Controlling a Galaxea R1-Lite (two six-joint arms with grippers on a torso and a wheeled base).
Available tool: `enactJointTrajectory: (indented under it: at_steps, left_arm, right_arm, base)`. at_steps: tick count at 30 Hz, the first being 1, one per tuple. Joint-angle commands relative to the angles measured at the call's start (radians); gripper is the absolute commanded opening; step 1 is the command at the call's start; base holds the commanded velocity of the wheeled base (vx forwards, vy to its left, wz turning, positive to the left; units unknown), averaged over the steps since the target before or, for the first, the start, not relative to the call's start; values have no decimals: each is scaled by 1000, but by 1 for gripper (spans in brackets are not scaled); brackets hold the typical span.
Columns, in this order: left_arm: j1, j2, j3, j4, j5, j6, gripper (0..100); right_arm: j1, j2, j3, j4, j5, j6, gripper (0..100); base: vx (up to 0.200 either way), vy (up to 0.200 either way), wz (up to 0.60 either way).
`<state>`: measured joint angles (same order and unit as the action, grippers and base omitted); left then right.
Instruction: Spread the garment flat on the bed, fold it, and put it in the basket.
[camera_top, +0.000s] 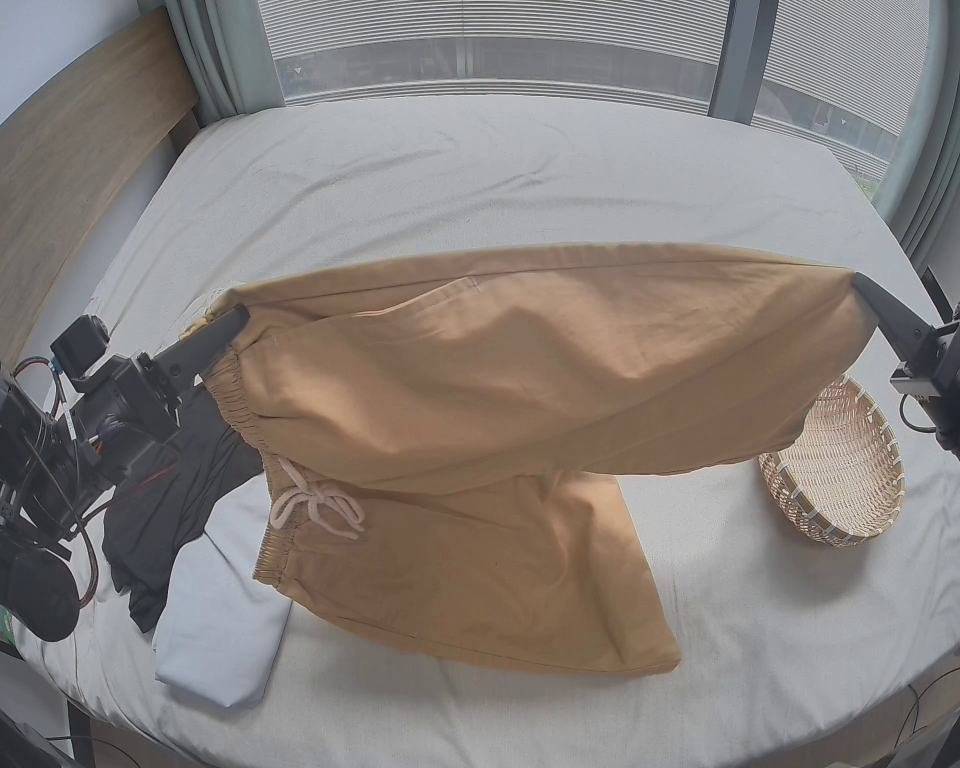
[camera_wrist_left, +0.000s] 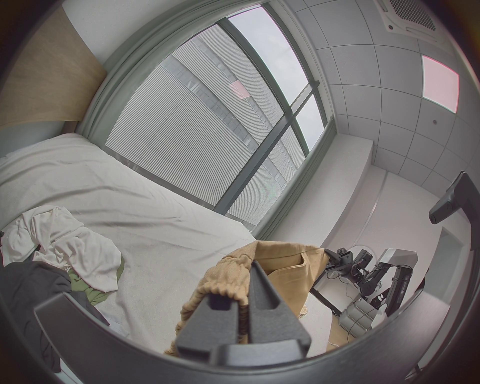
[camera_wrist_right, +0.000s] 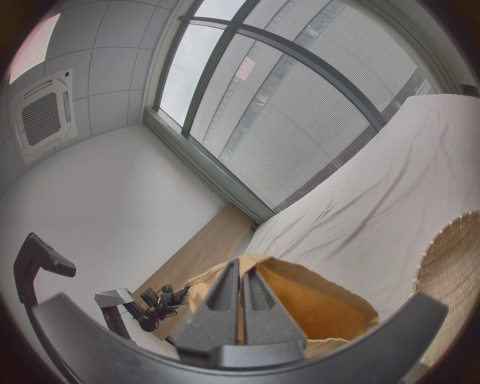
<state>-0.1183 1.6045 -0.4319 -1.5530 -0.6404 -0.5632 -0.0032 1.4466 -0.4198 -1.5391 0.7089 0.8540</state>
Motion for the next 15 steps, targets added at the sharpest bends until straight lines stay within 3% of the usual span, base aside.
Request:
enactJointTrajectory:
  at_steps: [1, 6, 9, 15]
  left_arm:
    - [-11, 15, -5, -4, 1, -1, 0]
    - [-9, 54, -42, -2, 4, -26, 0]
    - [-9, 88, -119, -2, 67, -84, 0]
    - [-11, 141, -174, -2, 99, -103, 0]
  right_arm:
    - [3, 14, -1, 1, 1, 0, 0]
    - [-1, 72, -28, 1, 1, 0, 0]
    - [-3, 143, -82, 1, 4, 0, 0]
    - [-3, 195, -143, 1, 6, 0, 0]
  base:
    - [0, 0, 0]
    - [0, 0, 0]
    - [0, 0, 0]
    - [0, 0, 0]
